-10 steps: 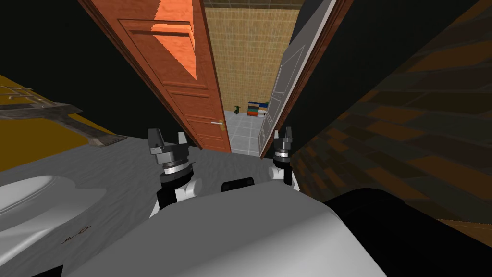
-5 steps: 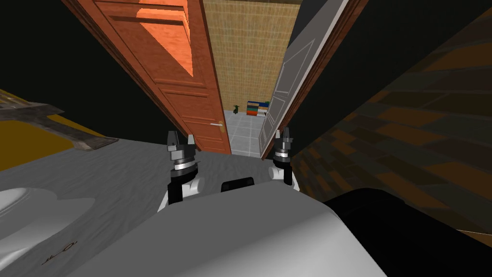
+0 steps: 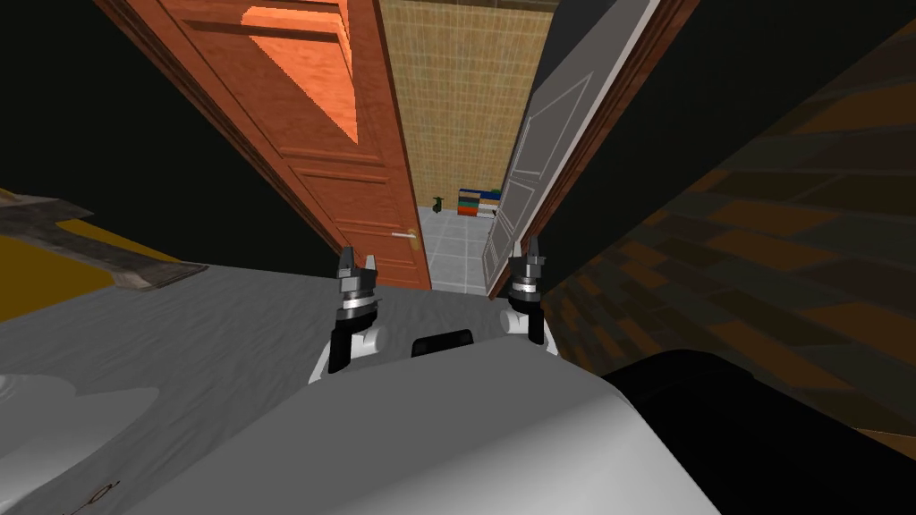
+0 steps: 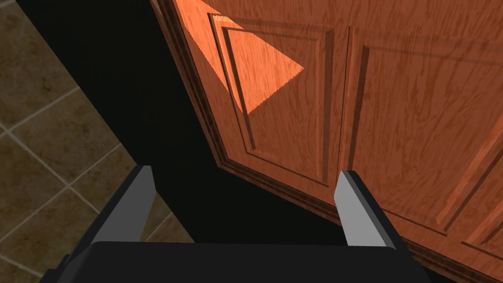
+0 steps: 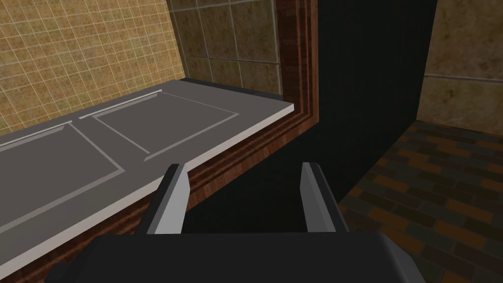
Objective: Push the door open
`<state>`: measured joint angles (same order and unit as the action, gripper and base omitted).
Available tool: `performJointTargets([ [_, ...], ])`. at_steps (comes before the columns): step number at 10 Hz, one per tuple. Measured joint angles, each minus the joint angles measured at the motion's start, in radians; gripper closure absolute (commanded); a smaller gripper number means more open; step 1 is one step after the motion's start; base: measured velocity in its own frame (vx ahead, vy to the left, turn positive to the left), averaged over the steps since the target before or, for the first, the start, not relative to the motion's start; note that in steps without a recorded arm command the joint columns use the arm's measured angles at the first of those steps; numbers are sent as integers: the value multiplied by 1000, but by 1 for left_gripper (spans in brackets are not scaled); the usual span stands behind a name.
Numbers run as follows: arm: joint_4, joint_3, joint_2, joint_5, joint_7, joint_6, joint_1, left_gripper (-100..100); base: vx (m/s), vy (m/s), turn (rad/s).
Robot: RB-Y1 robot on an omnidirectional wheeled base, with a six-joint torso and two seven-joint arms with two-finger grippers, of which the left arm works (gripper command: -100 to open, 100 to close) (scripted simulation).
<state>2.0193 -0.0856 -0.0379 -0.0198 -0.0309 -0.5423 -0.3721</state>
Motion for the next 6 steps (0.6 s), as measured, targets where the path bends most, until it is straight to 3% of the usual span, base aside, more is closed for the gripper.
performJointTargets([
  [6,-128,-13,-10,2,11,66,66,-100,76,71,-48],
])
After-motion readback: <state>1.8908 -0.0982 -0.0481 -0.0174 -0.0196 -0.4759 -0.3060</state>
